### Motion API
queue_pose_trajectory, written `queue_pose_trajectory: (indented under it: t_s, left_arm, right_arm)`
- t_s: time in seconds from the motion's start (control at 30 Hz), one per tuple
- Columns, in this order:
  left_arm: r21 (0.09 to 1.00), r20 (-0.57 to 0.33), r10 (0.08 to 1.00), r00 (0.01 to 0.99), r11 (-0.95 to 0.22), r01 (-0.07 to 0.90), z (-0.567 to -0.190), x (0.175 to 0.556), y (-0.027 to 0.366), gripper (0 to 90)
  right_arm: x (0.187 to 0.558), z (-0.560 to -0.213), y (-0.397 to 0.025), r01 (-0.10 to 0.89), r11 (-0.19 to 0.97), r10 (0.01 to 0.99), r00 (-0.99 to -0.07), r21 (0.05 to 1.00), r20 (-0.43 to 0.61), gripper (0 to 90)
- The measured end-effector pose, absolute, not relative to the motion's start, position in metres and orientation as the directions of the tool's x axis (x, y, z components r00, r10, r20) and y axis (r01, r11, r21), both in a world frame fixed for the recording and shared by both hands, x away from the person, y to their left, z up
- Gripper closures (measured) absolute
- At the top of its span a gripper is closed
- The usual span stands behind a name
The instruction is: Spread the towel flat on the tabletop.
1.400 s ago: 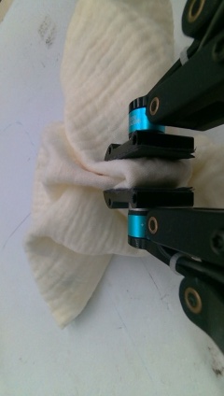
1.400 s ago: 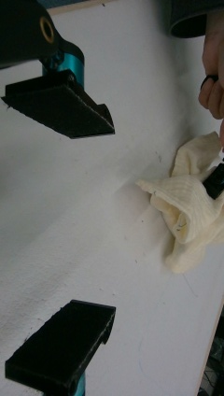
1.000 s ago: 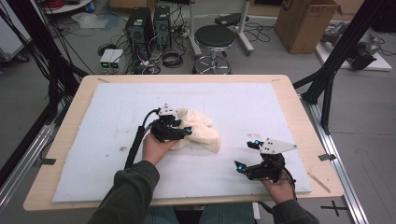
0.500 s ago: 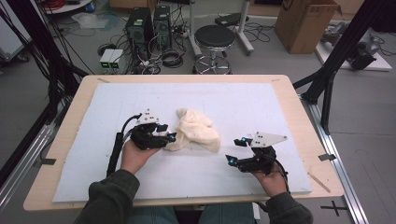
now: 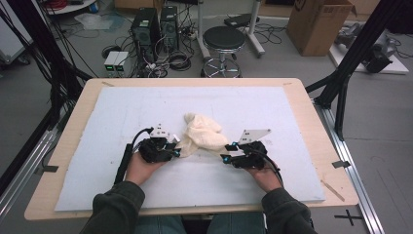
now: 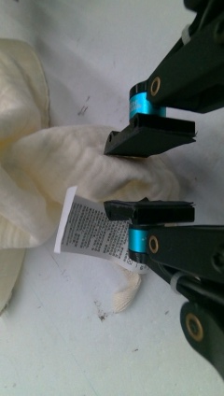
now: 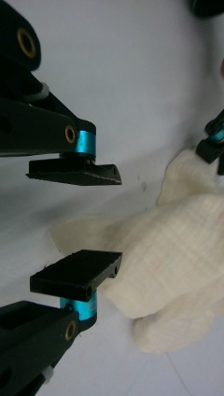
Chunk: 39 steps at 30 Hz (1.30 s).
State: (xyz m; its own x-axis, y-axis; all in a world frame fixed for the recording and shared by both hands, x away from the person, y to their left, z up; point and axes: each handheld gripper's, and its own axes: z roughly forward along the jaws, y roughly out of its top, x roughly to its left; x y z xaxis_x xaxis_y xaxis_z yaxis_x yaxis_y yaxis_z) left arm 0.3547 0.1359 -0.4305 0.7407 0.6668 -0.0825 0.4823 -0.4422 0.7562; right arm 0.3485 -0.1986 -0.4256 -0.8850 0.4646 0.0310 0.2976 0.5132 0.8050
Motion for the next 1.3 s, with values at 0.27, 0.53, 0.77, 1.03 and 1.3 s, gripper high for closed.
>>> queue_pose_trajectory:
  t_s: [0.27,0.53,0.77,1.03,1.3]
  left_arm:
    - [0.748,-0.095,0.664,0.741,-0.444,0.493,-0.440,0.364,0.137,76.9]
    - [0.751,-0.081,0.658,0.749,-0.454,0.479,-0.439,0.363,0.135,86.1]
    - [0.769,-0.066,0.662,0.746,-0.443,0.461,-0.430,0.357,0.141,86.9]
    - [0.793,-0.008,0.629,0.778,-0.470,0.388,-0.408,0.329,0.151,86.8]
    - [0.797,0.004,0.604,0.797,-0.483,0.363,-0.408,0.294,0.156,86.8]
  right_arm:
    - [0.371,-0.444,-0.189,0.390,0.537,0.525,-0.848,0.747,0.065,65.9]
    - [0.374,-0.447,-0.190,0.418,0.507,0.535,-0.838,0.754,0.106,82.8]
    - [0.373,-0.445,-0.191,0.411,0.519,0.511,-0.852,0.749,0.113,87.8]
    - [0.354,-0.429,-0.197,0.361,0.515,0.463,-0.880,0.778,0.102,87.9]
    - [0.320,-0.417,-0.201,0.299,0.539,0.399,-0.914,0.787,0.074,87.8]
